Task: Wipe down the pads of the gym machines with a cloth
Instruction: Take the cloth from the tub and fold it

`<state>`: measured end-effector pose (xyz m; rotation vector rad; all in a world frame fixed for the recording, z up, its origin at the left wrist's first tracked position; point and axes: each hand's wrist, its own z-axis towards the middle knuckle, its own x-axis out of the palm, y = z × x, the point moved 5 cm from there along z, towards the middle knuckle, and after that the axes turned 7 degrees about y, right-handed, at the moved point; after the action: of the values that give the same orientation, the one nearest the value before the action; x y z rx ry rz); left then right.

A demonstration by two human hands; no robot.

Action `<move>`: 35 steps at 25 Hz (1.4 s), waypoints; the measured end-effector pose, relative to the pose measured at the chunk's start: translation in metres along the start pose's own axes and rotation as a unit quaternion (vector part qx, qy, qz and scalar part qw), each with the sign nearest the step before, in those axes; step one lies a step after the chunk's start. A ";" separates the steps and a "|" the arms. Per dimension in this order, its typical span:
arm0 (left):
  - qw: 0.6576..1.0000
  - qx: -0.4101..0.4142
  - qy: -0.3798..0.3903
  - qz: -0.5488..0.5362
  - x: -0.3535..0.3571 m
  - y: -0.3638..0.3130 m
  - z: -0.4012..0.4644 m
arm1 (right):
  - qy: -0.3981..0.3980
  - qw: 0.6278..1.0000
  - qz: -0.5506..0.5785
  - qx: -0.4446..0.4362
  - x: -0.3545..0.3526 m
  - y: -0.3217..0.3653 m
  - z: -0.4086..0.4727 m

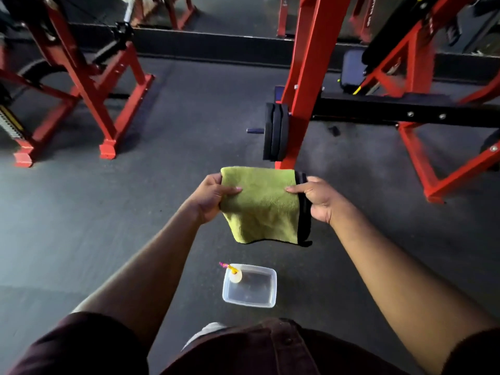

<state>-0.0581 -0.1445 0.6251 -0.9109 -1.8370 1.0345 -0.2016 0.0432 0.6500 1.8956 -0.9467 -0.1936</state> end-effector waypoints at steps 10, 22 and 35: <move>0.992 0.075 -0.091 0.044 -0.166 -0.103 0.066 | -0.003 0.991 0.049 -0.126 0.136 0.061 0.149; 0.984 -0.090 -0.067 -0.141 -0.349 -0.213 0.168 | 0.029 0.978 0.202 -0.041 0.289 0.123 0.330; 0.995 0.020 -0.026 -0.089 -0.440 -0.375 0.477 | 0.045 0.982 0.125 -0.136 0.278 0.335 0.606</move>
<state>-0.3796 -0.8200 0.6733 -0.6877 -1.8965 0.9877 -0.4925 -0.6430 0.6826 1.5082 -1.0309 -0.0821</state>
